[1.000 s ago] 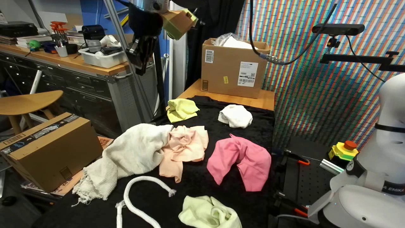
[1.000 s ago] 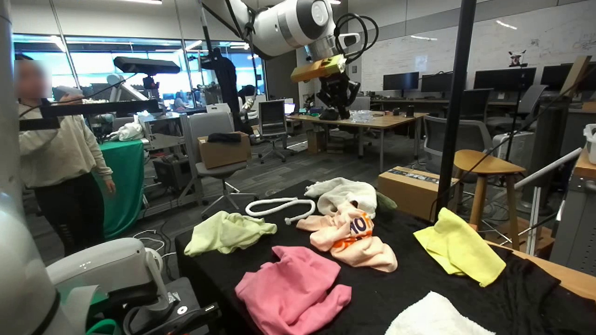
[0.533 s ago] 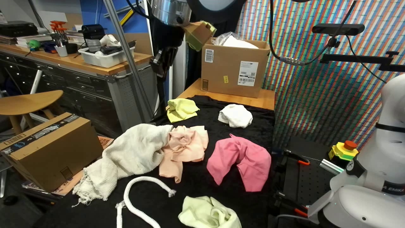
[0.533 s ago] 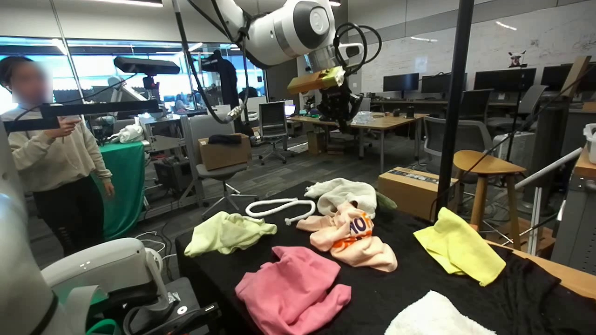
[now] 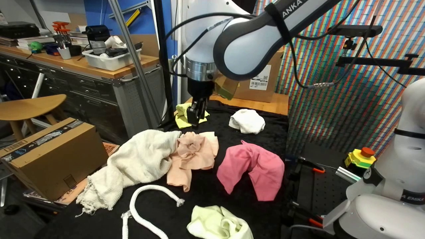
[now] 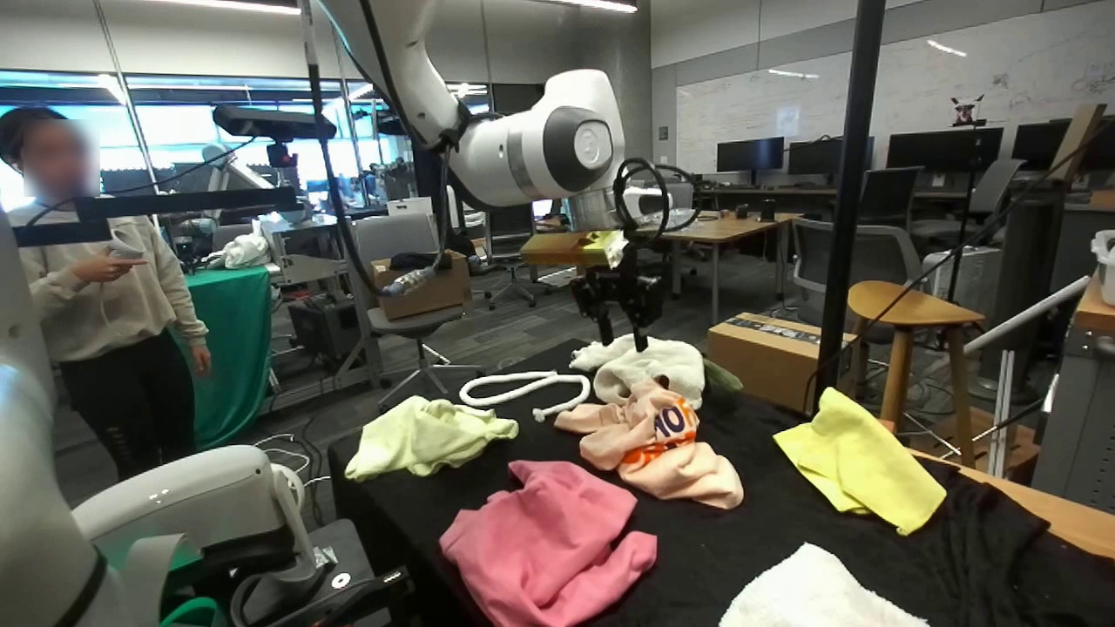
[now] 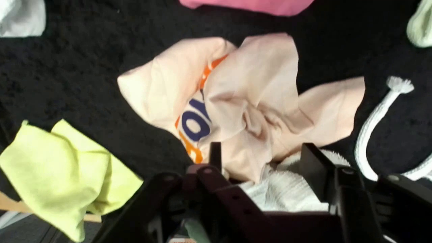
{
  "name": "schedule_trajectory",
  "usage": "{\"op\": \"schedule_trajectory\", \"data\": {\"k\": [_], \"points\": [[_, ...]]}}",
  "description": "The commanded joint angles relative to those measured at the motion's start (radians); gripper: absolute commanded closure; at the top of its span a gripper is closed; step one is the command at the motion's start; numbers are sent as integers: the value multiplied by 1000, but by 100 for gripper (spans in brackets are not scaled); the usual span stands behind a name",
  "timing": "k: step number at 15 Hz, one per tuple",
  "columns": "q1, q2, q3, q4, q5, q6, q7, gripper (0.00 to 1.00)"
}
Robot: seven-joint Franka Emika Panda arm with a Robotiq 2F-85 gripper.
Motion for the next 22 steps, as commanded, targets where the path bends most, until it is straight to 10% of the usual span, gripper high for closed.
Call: {"op": "schedule_trajectory", "data": {"k": [1,22], "points": [[-16,9,35,-54,83,-24,-2,8],[57,255,141,112,428,-405,178,0]]}}
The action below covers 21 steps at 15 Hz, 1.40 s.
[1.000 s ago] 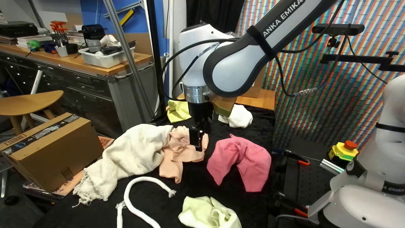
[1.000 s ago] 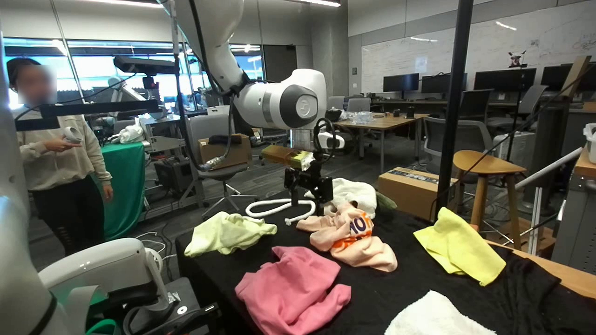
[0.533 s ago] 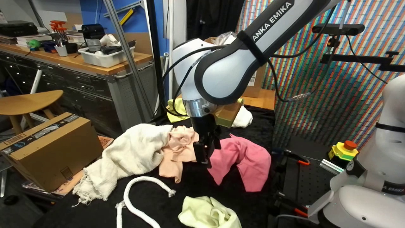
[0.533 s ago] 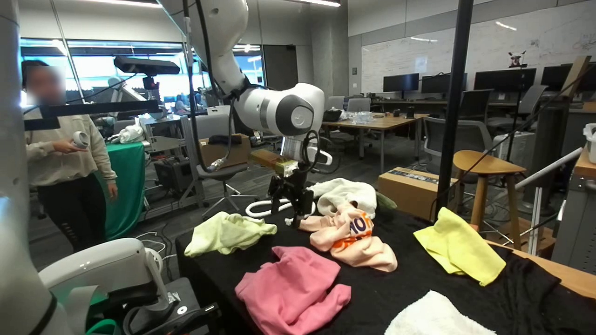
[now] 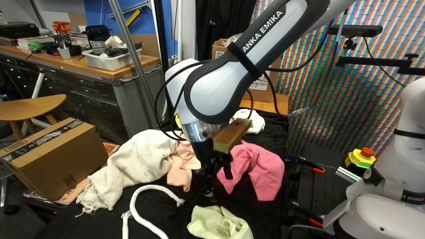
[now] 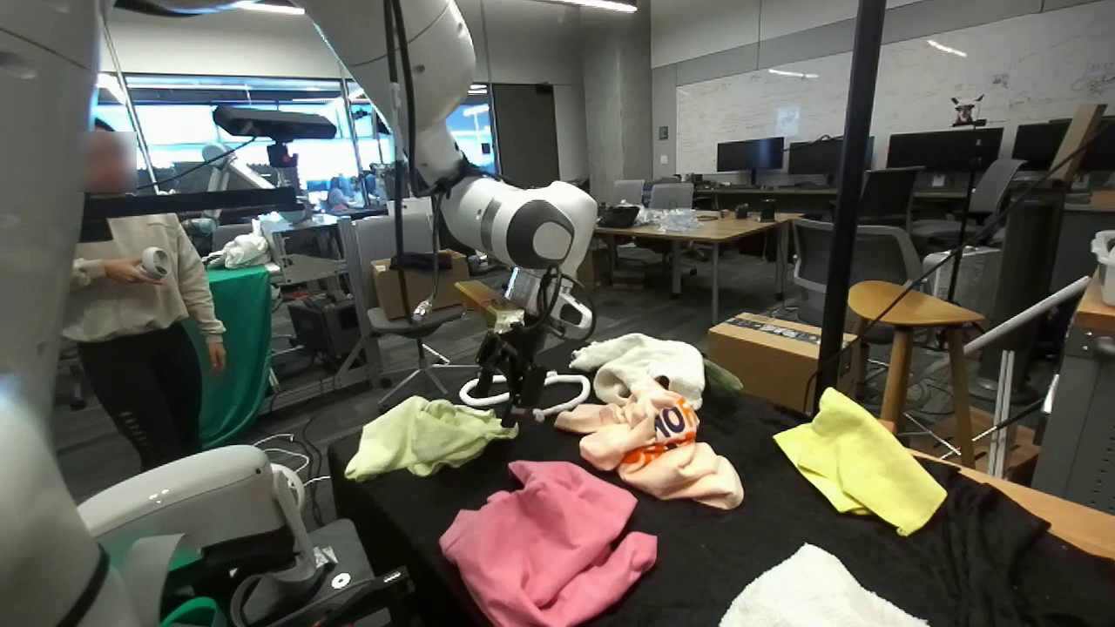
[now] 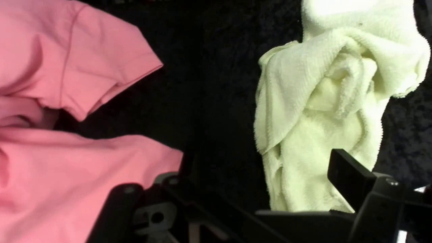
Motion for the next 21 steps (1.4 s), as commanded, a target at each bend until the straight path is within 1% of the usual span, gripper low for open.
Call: {"op": "schedule_trajectory", "data": {"k": [1,5,7,13,21], "points": [[24,41,10,59,40,-74,62,0],[44,58,10,72,52,-117,105,0],[48,67,11,71,65,-120,108,0],[52,103,12,59,101,-82,98,0],[41,130,23,24,207,-71,64,0]]}}
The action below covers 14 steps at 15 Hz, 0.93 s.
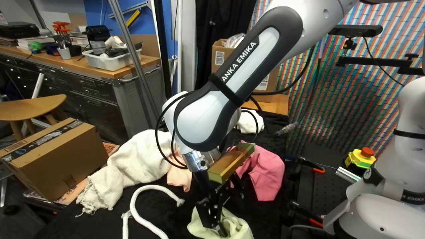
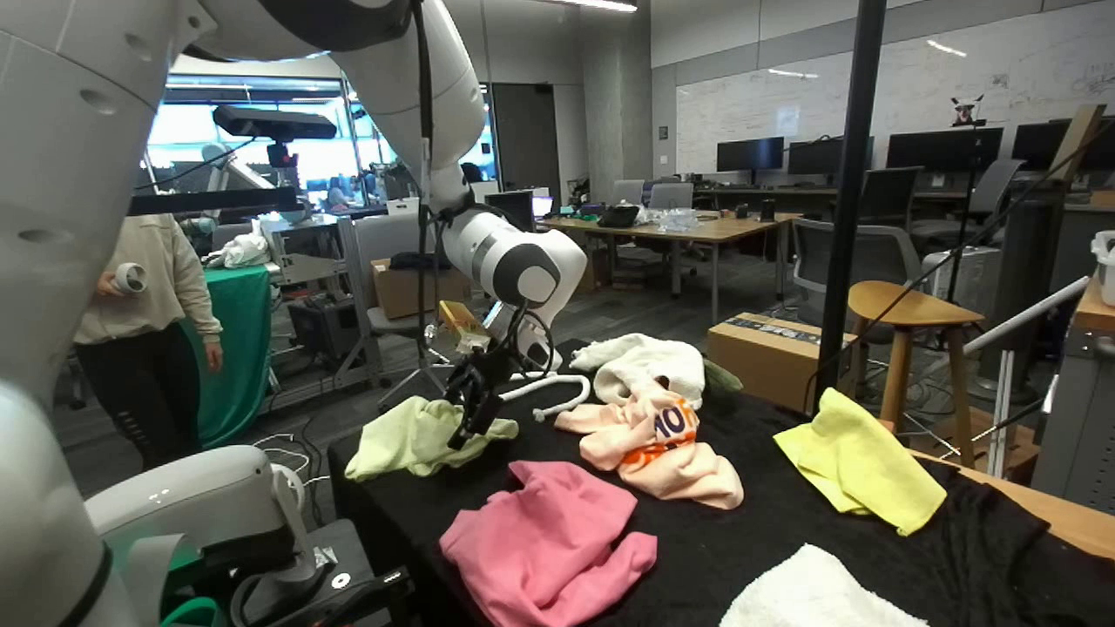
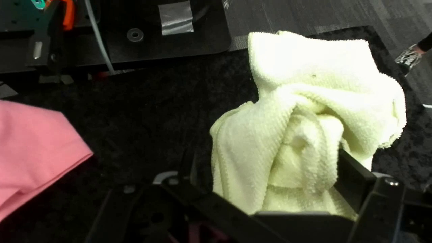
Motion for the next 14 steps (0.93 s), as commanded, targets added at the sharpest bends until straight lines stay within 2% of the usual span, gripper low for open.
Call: {"op": "schedule_trajectory", "data": {"k": [1,2,3,4,12,14], "points": [[-9,1,15,-16,57,13,-29,0],[-10,2,16,-20,68,12,-38,0],[-11,5,16,-22,74,13,-46,9],[-13,1,18,-26,81,13,-57,26],[-26,-17,23,-32,111,19,-150,94],[-32,-27,23,-32,110,27,-182,98]]}}
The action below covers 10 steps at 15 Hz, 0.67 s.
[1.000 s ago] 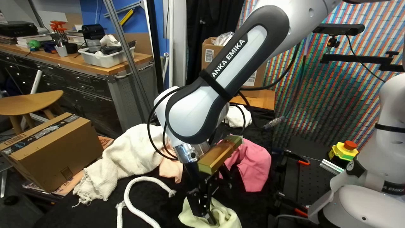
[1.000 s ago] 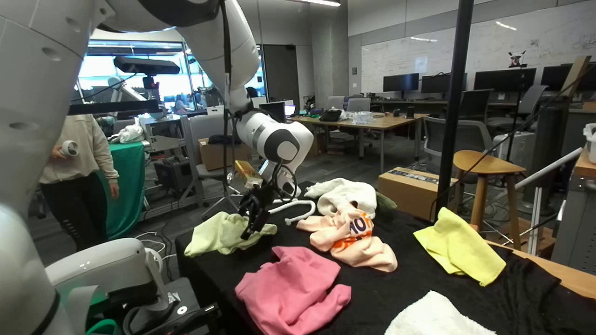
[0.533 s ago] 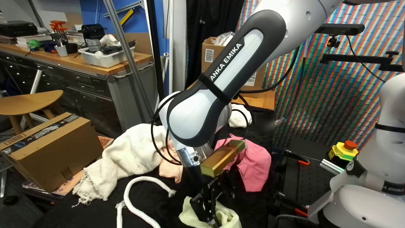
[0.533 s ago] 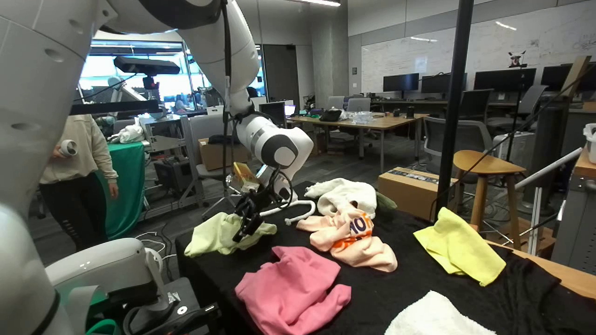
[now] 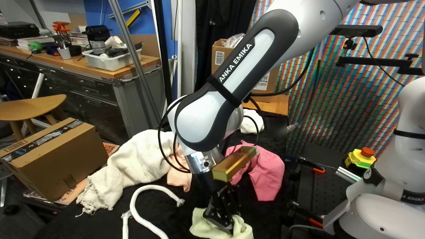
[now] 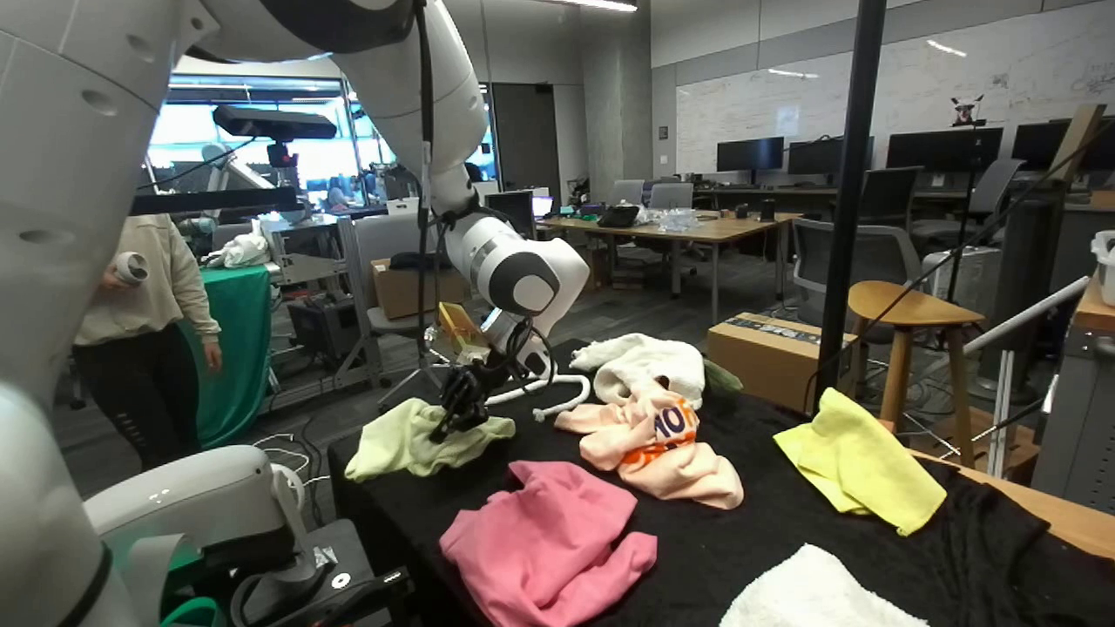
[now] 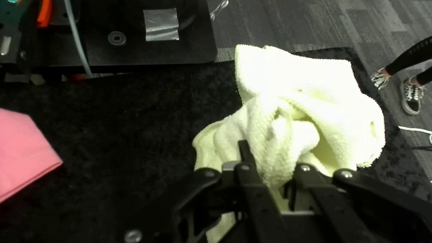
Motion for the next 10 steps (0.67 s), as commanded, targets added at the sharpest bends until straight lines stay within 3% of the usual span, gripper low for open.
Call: {"op": "schedule_trajectory", "data": {"k": [1,7,10], "points": [[-31,-36,23,-11,32,19,-79,100],[-66,-133,13,-19,26,60,-167,94],[-95,-194,5,-10,29,91,-204,96]]}}
